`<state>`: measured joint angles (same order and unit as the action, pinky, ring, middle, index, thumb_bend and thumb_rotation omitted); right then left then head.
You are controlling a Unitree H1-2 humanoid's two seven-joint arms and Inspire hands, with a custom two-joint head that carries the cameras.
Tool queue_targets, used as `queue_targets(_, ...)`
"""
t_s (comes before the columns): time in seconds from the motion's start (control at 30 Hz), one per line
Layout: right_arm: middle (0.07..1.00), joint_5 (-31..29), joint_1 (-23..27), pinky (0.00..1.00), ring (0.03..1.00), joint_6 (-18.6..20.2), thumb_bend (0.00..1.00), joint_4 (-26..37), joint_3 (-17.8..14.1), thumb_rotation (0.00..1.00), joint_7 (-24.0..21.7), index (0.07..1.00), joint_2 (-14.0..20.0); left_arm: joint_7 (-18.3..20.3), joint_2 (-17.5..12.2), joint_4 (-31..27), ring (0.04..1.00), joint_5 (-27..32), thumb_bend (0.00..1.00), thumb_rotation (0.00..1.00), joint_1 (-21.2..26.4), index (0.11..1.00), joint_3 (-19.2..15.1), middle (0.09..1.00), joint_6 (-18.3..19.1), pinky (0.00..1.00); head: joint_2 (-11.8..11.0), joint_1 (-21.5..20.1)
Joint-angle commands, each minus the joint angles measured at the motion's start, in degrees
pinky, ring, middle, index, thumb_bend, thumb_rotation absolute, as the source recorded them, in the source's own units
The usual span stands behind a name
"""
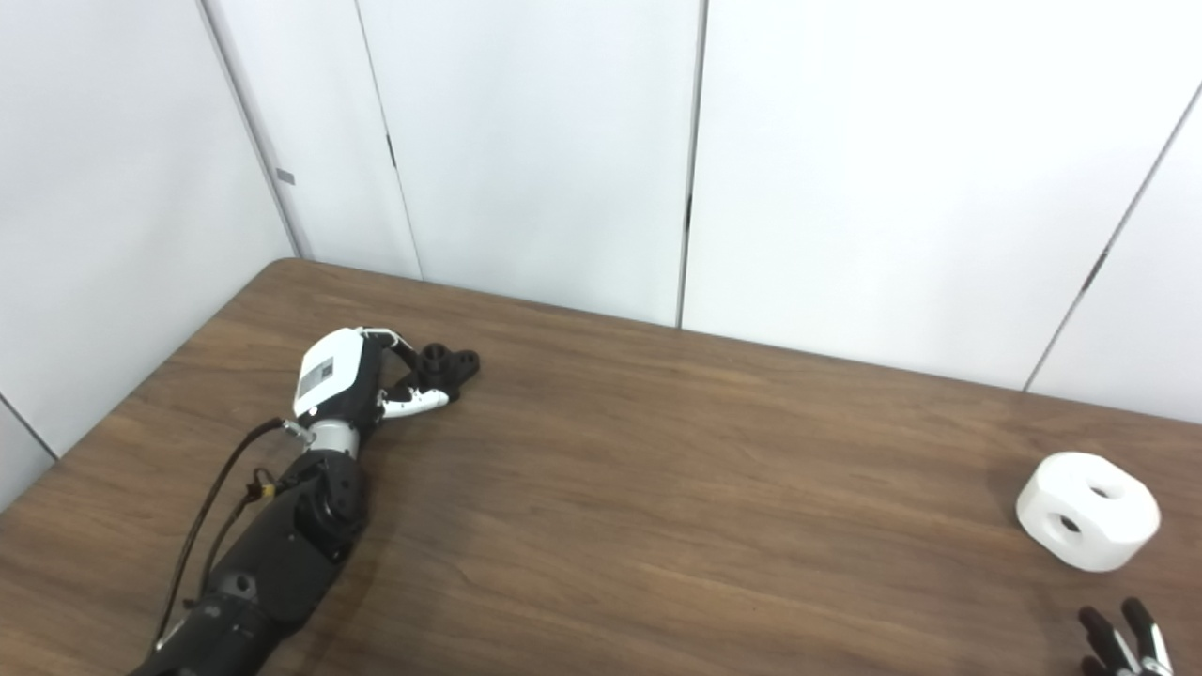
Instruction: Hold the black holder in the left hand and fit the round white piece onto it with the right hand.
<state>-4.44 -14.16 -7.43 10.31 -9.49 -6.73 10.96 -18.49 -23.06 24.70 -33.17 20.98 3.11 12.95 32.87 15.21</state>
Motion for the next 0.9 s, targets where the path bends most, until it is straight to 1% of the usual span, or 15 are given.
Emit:
queue_targets(0.0, 0.925, 0.20, -2.00, 0.94, 0.958, -0.49, 0.60, -1.78, 1.00, 1.00, 0.38, 1.000, -1.13, 1.12, -1.20, -2.68, 0.905, 0.66, 0.52, 0.05, 1.19, 0.486, -0.05, 0.810, -1.00, 1.00, 0.03, -0.12)
queue_targets(0.13, 0.928, 0.84, -1.99, 0.93, 0.956, -0.14, 0.62, -1.53, 1.37, 1.00, 0.44, 1.000, -1.16, 3.66, -0.85, -4.87, 0.897, 1.66, 0.52, 0.05, 0.42, 0.486, 0.55, 0.811, -1.09, 0.99, 0.12, -0.90)
queue_targets(0.27, 0.925, 2.44, -1.79, 0.92, 0.952, -0.48, 0.64, -1.70, 1.71, 1.00, 0.97, 1.000, -1.29, 6.59, -0.05, -8.92, 0.910, 1.55, 0.52, 0.05, -1.07, 0.487, 1.45, 0.820, 0.46, 1.00, 0.45, -1.81)
queue_targets(0.4, 0.924, 2.59, -1.71, 0.93, 0.955, -0.65, 0.65, -1.55, 1.94, 1.00, 1.35, 1.000, -1.76, 8.82, 0.85, -12.67, 0.916, 1.82, 0.52, 0.05, -3.61, 0.488, 2.61, 0.826, -0.97, 1.00, 0.78, -2.90)
queue_targets(0.47, 0.924, 2.80, -1.64, 0.94, 0.960, -0.71, 0.64, -1.39, 2.11, 1.00, 1.55, 1.000, -2.01, 10.02, 1.18, -14.90, 0.916, 1.29, 0.52, 0.05, -5.00, 0.488, 3.65, 0.829, -1.01, 1.00, 1.18, -3.73)
queue_targets(0.6, 0.925, 3.54, -1.39, 0.95, 0.966, -0.57, 0.61, -1.02, 2.41, 1.00, 2.07, 1.000, -2.63, 12.53, 2.23, -21.32, 0.911, 0.02, 0.52, 0.05, -8.52, 0.488, 6.30, 0.827, -0.81, 1.00, 1.63, -5.01)
queue_targets(0.73, 0.921, 4.32, -1.25, 0.95, 0.961, 0.02, 0.61, -0.45, 2.93, 1.00, 2.63, 1.000, -3.28, 14.74, 3.10, -26.98, 0.908, -1.20, 0.52, 0.05, -12.10, 0.487, 9.04, 0.822, -1.58, 1.00, 2.34, -7.51)
queue_targets(0.87, 0.921, 5.30, -1.37, 0.97, 0.960, 0.72, 0.60, 0.31, 3.70, 1.00, 3.09, 1.000, -3.86, 16.48, 4.10, -31.98, 0.911, -2.37, 0.52, 0.05, -15.51, 0.487, 11.46, 0.823, -2.56, 1.00, 2.89, -9.86)
